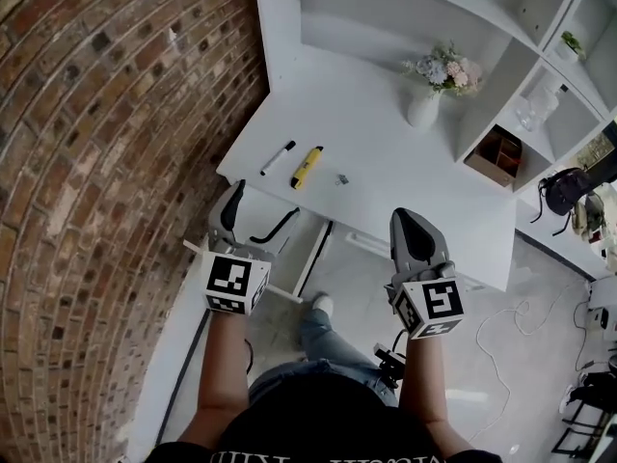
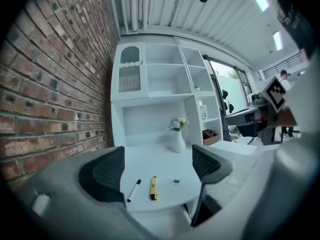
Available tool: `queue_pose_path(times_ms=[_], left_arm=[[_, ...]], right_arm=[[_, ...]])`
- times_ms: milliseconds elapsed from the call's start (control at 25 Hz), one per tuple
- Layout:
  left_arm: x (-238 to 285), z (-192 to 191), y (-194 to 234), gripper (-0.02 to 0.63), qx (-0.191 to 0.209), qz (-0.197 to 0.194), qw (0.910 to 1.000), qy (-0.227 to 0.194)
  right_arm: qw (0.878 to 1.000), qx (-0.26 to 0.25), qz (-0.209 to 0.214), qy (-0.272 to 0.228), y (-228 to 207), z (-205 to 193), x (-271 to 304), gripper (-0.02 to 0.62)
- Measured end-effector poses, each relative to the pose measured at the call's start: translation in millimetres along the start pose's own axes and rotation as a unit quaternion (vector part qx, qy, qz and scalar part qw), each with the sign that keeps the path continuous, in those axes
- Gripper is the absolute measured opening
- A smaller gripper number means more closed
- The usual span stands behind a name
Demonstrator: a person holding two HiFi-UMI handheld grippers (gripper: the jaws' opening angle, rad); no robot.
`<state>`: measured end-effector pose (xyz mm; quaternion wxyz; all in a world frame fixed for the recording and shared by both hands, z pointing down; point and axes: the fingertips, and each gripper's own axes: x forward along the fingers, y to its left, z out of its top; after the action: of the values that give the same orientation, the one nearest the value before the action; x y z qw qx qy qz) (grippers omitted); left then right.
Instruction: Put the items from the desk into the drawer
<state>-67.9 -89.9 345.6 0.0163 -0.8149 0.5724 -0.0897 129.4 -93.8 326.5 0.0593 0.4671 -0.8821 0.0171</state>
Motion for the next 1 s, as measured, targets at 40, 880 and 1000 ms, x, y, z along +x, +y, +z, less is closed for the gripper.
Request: queue_pose_path(times_ms=[40,880,1000], left_arm=[[13,-1,2,0.434,0.001,-0.007,1.0,0.003],[203,-108,-60,0.414,-0.018,-0.192,0.9701,0.147],[219,-132,-76,0.41,-0.016,-0.215,0.9592,0.183]], right_arm=[[1.0,0.001,-0.003,0.002,-7,-1,8,-0.008],[0.994,0.059,-0.06,0.075,-103,-78,79,-0.008],[0.992,0.068,-0.063,0.087,-110,-90,81,-0.008]])
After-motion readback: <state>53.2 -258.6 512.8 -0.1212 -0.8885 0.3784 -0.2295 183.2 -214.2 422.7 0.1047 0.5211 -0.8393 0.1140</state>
